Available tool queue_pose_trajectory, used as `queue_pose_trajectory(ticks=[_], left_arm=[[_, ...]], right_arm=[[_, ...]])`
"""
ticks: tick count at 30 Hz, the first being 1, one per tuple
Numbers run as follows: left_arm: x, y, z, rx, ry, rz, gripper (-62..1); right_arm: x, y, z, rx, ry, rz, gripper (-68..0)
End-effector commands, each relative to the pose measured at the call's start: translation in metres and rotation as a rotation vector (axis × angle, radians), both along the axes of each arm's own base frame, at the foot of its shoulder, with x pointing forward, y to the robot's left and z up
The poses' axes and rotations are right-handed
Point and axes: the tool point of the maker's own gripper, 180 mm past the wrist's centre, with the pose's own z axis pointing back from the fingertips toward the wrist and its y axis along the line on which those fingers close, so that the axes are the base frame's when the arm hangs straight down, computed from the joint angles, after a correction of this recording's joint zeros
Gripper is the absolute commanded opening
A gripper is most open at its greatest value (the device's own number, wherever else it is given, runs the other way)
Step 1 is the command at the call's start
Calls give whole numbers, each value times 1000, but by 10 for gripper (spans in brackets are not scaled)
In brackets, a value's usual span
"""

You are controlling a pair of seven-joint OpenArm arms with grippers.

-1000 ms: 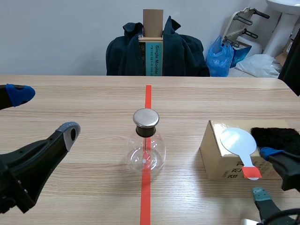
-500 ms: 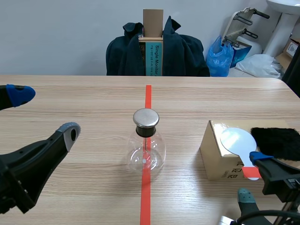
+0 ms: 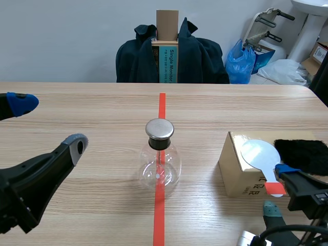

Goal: Do the electroscope experiment.
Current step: 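Pick up the white charging plate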

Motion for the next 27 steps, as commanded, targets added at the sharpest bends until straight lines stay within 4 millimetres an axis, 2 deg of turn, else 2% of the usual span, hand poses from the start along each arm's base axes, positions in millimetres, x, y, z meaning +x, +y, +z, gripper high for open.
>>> queue_pose_trajectory(ticks=[1,13,21,27], left_arm=[[0,-1,6,-22,-15,0,14],[0,-1,6,-22,-15,0,14],[0,-1,6,-22,-15,0,14],[0,-1,6,-22,-15,1,14]], right_arm=[[14,0,17,8,-68,-3,-238],[18,-2,20,4,-81,-3,-672],[19,-4,21,4,-86,-16,-669],[22,-13,31,-3,-135,-36,-669]])
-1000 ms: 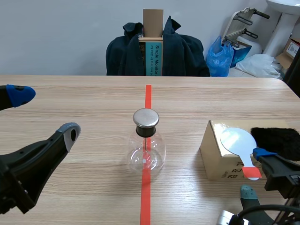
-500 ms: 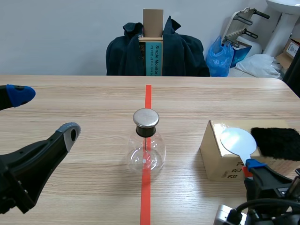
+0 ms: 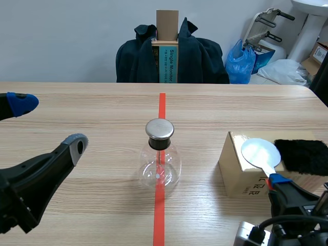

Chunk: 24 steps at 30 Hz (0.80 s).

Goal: Do the electroscope experiment.
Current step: 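Pick up the white charging plate, then bring the plate to the electroscope and point at the metal foil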

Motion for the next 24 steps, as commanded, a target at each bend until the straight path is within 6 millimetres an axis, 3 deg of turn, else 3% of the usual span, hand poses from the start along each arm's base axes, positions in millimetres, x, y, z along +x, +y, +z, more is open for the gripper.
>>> queue_pose_trajectory(ticks=[1,7,13,17,19,24], left_arm=[[0,-1,6,-22,-15,1,14],[0,-1,3,-11,-2,1,14],[0,-1,0,2,8,0,14],[-1,-1,-14,70,52,-10,14],[-2,1,-23,111,80,-13,-77],[-3,5,-44,175,141,-81,-461]], right_arm=[[12,-10,25,0,-107,-23,-669],[19,-24,54,-28,-178,-35,-669],[35,-31,119,3,-351,-71,-669],[40,-34,156,20,-452,-91,-669],[41,-36,171,38,-492,-100,-669],[41,-38,204,69,-575,-110,-669]])
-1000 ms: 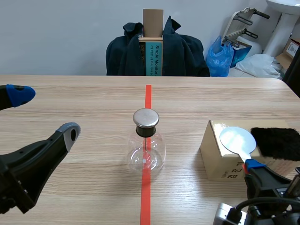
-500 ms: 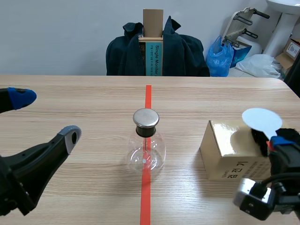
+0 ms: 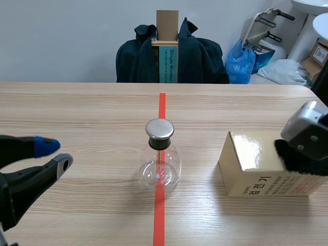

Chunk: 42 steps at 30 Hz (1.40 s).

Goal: Do the electroscope experiment.
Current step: 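Bring the plate to the electroscope and point at the metal foil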

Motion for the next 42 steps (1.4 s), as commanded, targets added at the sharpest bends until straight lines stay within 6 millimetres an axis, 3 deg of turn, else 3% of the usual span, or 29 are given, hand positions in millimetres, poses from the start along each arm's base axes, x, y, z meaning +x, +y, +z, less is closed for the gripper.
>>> queue_pose_trajectory(ticks=[1,2,10,22,30,36,42], left_arm=[[5,2,-1,-9,-8,-31,-531],[8,3,-4,-8,-4,-45,-587],[42,11,-28,-84,-17,-70,-580],[69,-30,-83,-141,54,-198,-580],[75,-48,-115,-131,89,-216,-580],[75,-50,-122,-141,77,-202,-580],[75,-52,-124,-143,77,-198,-580]], right_arm=[[-2,-2,26,6,-105,3,-669],[-2,-3,32,11,-120,1,-669],[-4,3,58,34,-189,56,-669],[-11,40,61,5,-197,292,-669],[-18,76,46,-89,-129,486,-669],[-32,105,27,-165,-53,658,-669],[-31,128,1,-72,68,706,-669]])
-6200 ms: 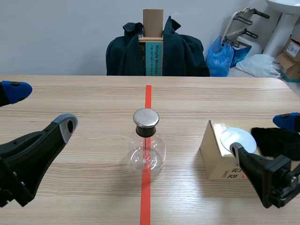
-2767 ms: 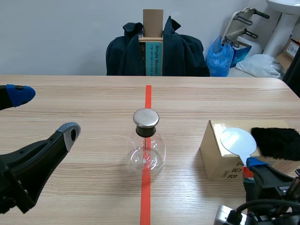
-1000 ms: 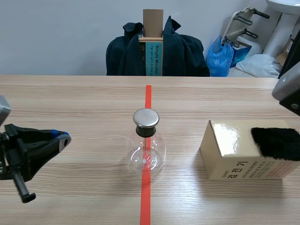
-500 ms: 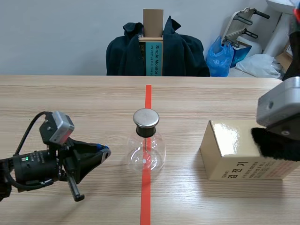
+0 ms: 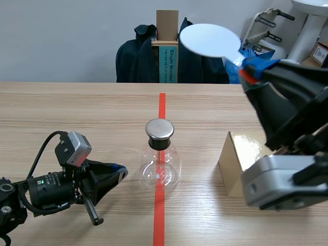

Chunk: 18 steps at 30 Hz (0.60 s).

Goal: Do the electroscope experiment.
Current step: 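Bring the plate to the electroscope and point at the metal foil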

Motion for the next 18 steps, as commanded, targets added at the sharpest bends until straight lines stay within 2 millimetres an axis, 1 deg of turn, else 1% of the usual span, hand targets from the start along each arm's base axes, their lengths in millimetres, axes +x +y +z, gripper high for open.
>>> queue_pose_trajectory(ticks=[1,6,10,13,18], left_arm=[[5,-6,12,-38,-28,1,-580],[5,-6,12,-38,-28,2,-580],[5,-6,12,-38,-28,2,-580],[5,-6,12,-38,-28,2,-580],[6,-7,13,-42,-29,3,-580]], right_arm=[[5,4,1,29,-8,-6,-669],[13,19,-26,53,58,-23,-669],[19,27,-52,49,120,-34,-669],[22,28,-69,50,165,-57,-669],[26,23,-82,35,192,-100,-669]])
